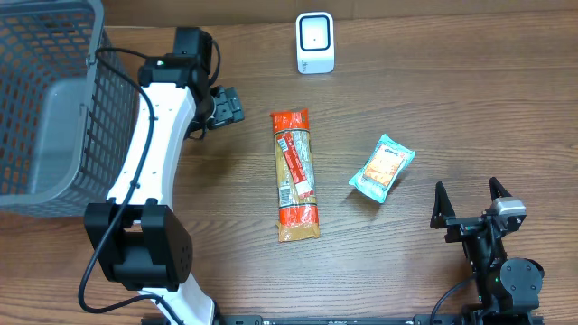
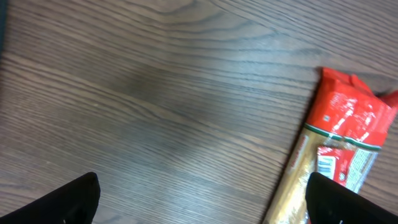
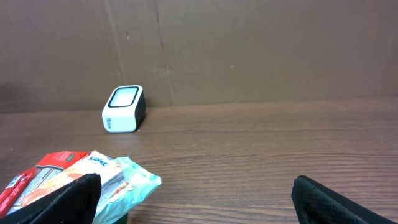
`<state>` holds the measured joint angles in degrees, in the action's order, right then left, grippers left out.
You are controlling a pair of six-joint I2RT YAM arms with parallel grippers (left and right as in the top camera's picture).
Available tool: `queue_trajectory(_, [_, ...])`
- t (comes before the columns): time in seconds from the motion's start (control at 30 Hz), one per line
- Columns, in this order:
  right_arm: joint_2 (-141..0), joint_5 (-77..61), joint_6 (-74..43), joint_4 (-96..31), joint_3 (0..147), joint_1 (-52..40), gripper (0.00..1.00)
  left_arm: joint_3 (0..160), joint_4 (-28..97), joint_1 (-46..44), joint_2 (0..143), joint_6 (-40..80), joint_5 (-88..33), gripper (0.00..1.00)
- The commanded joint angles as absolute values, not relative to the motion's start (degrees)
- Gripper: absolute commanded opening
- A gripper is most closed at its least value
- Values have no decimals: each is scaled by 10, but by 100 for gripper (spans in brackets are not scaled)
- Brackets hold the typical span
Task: Scan the item barcode
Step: 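Move the right gripper toward the orange Kleenex pack on the wipes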
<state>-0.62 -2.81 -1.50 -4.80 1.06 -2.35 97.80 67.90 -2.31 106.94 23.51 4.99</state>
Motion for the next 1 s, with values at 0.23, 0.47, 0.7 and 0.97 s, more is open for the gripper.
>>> queue_trajectory(0.23, [-2, -31, -15, -46, 4, -26, 100, 987, 677, 4, 1056, 222, 51, 100])
queue_trajectory(0.47, [-2, -40, -30, -46, 4, -26, 100, 987, 677, 4, 1056, 222, 51, 100])
queue_trajectory(0.7, [-2, -44, -121, -40, 9, -26, 100, 987, 676, 4, 1056, 222, 51, 100])
queue_trajectory(0.97, [-11, -39, -166, -164, 143, -25, 100, 987, 676, 4, 1056, 223, 51, 100])
